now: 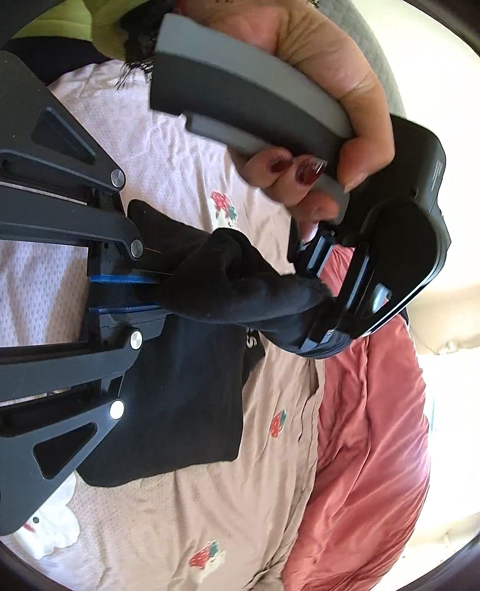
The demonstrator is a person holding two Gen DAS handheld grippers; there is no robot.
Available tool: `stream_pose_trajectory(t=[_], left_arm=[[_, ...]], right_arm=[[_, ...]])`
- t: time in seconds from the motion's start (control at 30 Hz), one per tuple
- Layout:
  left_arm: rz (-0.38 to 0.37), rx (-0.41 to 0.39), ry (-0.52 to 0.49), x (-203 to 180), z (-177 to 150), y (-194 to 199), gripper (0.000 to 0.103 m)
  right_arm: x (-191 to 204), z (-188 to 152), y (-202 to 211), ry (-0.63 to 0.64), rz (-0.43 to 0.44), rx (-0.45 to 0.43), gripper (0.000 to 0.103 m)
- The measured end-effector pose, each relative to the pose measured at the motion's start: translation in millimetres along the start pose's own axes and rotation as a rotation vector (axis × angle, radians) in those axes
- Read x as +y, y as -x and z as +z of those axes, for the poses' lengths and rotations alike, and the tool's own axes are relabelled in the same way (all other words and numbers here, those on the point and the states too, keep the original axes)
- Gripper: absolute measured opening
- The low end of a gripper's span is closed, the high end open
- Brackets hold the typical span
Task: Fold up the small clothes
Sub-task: 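Lift the held side with both tools and fold it over the shirt, then open both tools to release the folded shirt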
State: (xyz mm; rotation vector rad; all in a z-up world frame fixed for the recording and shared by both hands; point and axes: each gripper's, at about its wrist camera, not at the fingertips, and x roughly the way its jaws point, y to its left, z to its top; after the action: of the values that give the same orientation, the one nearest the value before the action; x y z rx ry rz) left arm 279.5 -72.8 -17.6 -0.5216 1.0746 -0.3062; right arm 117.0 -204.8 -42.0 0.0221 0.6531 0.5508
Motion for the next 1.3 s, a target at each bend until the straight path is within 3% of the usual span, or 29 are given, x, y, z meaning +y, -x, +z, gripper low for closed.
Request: stream_pose_trajectory(t=[0.43, 0.77, 0.9, 1.13, 1.3], left_arm=[[0.084, 0.081, -0.074, -44.9, -5.9, -56.2, 0.008], [0.072, 0.142, -0.091, -52.2, -20.0, -99.6, 0.012], [-0.016, 0.178, -0.050, -45.7, -15.1, -99.8, 0.018], [-0.014, 0.161, -0.072, -44.1, -12.8, -87.2, 0.020], [-0.006, 0.090, -0.067, -32.2, -10.2, -61.5, 0.020]], right_arm=[[-40.2, -9.1, 10.6, -0.122, -0.049, 0.020, 0.007], [-64.5, -30.1, 1.0, -0.218, -0.098, 0.103, 0.008], [-76.5, -37.4, -4.3, -0.286, -0.084, 0.124, 0.008], [-80.1, -43.0, -8.9, -0.319, -0.094, 0.152, 0.011], [-90.7, -44.8, -9.5, -0.364, -0.116, 0.176, 0.020]])
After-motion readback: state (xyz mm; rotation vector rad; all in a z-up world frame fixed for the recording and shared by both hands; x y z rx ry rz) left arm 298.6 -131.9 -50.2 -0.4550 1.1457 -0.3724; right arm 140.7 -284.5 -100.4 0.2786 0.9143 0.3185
